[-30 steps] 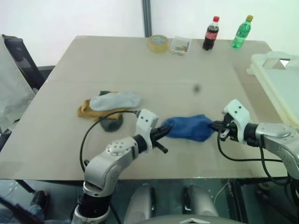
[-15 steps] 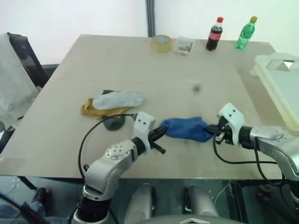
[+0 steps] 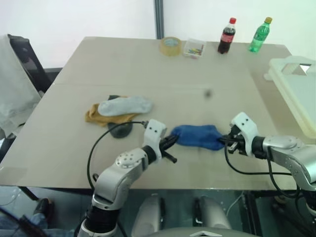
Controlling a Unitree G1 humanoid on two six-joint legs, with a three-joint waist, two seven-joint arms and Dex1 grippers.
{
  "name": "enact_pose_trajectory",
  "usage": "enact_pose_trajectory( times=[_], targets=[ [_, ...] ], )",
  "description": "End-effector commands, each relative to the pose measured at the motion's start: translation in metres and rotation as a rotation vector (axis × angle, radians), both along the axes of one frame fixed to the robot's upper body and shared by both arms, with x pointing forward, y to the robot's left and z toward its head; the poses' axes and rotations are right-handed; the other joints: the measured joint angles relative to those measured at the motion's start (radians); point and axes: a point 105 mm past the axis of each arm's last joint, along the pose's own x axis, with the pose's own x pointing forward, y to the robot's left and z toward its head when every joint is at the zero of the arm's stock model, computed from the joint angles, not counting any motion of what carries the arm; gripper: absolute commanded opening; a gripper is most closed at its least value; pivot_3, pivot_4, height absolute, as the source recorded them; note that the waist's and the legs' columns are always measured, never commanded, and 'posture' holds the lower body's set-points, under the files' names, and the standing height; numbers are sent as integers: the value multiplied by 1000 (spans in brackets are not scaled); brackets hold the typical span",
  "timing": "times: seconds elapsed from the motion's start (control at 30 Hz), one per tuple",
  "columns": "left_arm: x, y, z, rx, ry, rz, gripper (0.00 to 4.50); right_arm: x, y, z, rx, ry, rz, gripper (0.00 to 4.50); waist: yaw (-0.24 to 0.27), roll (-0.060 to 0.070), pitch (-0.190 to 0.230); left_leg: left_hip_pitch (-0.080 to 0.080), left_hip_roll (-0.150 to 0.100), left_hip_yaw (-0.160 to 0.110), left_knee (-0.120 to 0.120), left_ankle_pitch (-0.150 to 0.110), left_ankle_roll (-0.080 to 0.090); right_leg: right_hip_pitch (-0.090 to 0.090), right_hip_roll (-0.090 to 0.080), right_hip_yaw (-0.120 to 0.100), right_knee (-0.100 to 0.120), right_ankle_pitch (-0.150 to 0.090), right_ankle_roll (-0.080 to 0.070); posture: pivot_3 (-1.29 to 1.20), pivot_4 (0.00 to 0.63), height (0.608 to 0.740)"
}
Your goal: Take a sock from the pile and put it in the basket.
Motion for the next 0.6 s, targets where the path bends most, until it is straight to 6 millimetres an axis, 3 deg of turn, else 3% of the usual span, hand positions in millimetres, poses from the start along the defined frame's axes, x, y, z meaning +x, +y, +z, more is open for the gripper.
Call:
enact_pose_trajectory(
  times=[0.03, 0.27, 0.47, 0.6],
  targets=[
    [0, -4, 7, -15, -37, -20, 50, 1, -4, 5, -5, -24, -19, 0, 0, 0, 0, 0, 0, 0, 0, 0, 0, 0, 0, 0, 0, 0, 0, 0, 150, 740],
    [1, -5, 17, -40, -84, -37, 50, -2, -5, 3, -5, -16, -25, 0, 0, 0, 0, 0, 0, 0, 0, 0, 0, 0, 0, 0, 0, 0, 0, 0, 150, 740],
    [3, -7, 7, -20, -52, -41, 50, -2, -4, 9, -24, -69, 15, 0, 0, 0, 0, 0, 0, 0, 0, 0, 0, 0, 0, 0, 0, 0, 0, 0, 150, 740],
    [4, -7, 2, -7, -45, -43, 0, -1, -6, 18, -44, -136, 36, 1336, 0, 0, 0, 0, 0, 0, 0, 0, 0, 0, 0, 0, 0, 0, 0, 0, 150, 740]
  ],
)
